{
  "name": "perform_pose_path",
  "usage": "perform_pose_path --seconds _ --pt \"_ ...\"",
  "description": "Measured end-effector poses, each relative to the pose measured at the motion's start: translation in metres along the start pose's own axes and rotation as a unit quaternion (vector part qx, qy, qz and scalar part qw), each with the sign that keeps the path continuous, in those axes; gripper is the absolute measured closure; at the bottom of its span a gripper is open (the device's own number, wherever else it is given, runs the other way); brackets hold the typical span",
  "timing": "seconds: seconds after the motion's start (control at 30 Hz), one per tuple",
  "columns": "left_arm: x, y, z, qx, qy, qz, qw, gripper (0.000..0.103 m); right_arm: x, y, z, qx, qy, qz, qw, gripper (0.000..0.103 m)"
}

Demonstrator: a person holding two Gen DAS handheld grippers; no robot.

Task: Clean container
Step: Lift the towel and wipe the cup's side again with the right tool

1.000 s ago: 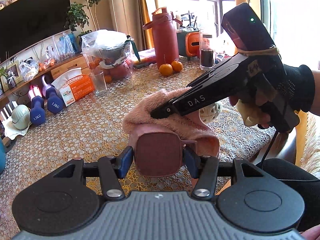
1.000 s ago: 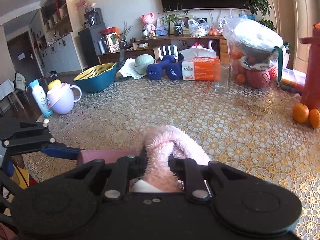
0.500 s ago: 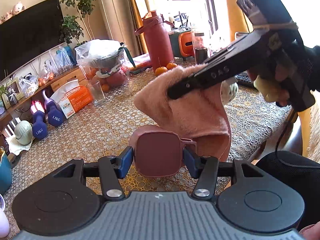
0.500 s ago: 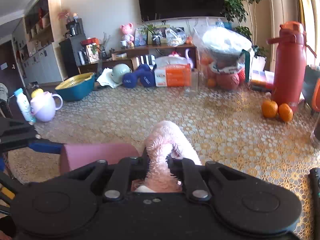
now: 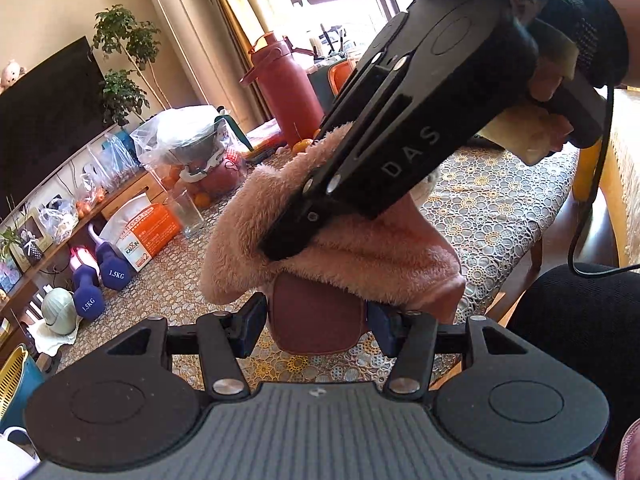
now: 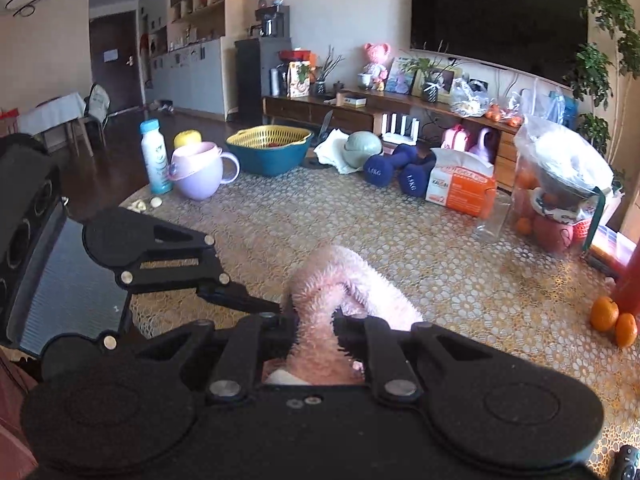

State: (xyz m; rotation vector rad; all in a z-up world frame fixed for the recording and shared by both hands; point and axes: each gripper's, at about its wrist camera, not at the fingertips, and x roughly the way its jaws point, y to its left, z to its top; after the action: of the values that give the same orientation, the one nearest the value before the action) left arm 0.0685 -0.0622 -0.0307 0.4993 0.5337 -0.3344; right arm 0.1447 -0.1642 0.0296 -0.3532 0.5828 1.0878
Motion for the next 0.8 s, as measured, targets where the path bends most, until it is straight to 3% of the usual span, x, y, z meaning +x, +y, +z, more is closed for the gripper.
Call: perform_pose_path --seconds 0.3,0.53,0.73,0.8 --pt "0.000 0.005 -0.001 -0.009 -0.002 -0.006 0.9999 0.048 0.030 -0.027 -0.003 0.009 0.037 -0.018 0.999 0.091" --pt "0.000 0.012 0.000 -0.036 -0.004 -0.012 0.9993 0.049 0.051 -0.063 -0.020 0.075 0.047 -0.050 0.995 0.091" --pt "-0.001 0.015 -0.001 -0.052 -0.002 -0.010 0.9986 0.048 0.057 -0.071 -0.041 0.088 0.070 -0.115 0.987 0.091" --pt "-0.001 0.017 -0.002 -0.059 -0.001 -0.009 0.9982 0.048 0.046 -0.071 -0.047 0.108 0.054 -0.120 0.985 0.091"
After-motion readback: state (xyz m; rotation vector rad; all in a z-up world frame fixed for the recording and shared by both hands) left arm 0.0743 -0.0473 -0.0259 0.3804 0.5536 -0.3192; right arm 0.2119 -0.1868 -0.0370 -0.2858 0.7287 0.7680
